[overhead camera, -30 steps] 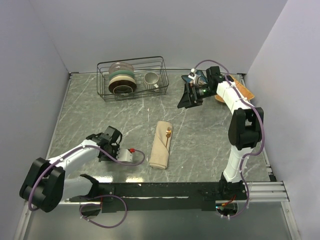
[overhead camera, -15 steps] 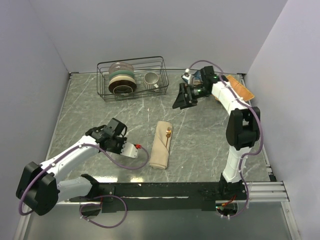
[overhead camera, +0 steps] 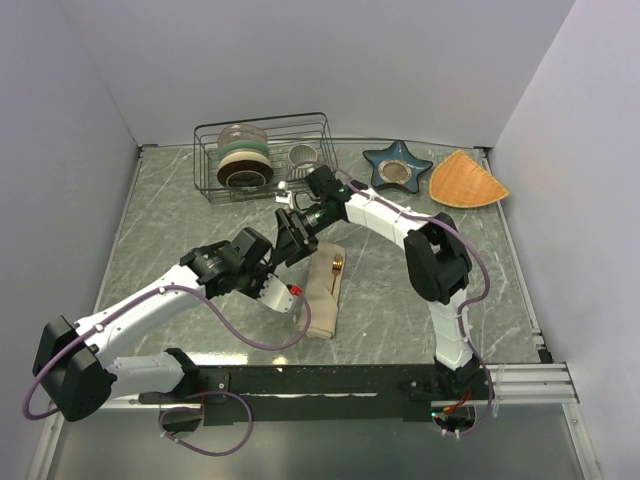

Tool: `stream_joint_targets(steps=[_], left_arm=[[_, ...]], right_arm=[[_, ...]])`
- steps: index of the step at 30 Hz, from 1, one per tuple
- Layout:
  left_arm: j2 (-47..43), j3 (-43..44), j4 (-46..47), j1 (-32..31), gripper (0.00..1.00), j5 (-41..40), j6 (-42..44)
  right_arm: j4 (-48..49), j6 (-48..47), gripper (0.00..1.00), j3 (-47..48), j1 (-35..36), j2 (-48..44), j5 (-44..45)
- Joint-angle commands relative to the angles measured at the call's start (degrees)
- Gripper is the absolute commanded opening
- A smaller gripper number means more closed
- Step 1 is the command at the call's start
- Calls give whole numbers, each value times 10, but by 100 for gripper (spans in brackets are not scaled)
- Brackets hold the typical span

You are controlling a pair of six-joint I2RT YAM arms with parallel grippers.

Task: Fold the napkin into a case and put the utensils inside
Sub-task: Pass from the left arm to the right

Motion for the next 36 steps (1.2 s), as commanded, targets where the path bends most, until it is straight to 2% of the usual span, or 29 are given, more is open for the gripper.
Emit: stream_joint_targets(steps=[1, 3, 9, 14, 15, 23, 26, 27, 28, 35, 36], left_arm=[[9, 24, 6, -15, 1, -14, 2], [10, 25, 10, -20, 1, -15, -1], [14, 26, 15, -24, 1, -18, -9], [12, 26, 15, -25, 1, -19, -15], [10, 23, 16, -25, 1, -19, -15], [10, 26, 19, -26, 1, -18, -23], [10, 24, 23, -25, 1, -20, -23], [8, 20, 22, -25, 1, -20, -23], [4, 19, 21, -25, 1, -19, -25], [-7, 6, 34, -25, 3, -32, -45], [-8, 12, 35, -25, 19, -32, -52]], right_arm=[[62, 61, 95, 9, 7, 11, -41], [81, 83, 94, 0, 15, 15, -51], [148, 134, 83, -22, 30, 25, -81], [130, 114, 72, -26, 45, 36, -87], [130, 109, 66, -32, 47, 36, -90], [161, 123, 47, -51, 60, 29, -91], [185, 141, 20, -56, 62, 28, -95], [189, 144, 5, -54, 60, 28, -95], [192, 147, 1, -52, 59, 27, -96], [200, 153, 0, -32, 43, 17, -90], [191, 146, 0, -30, 40, 16, -87]])
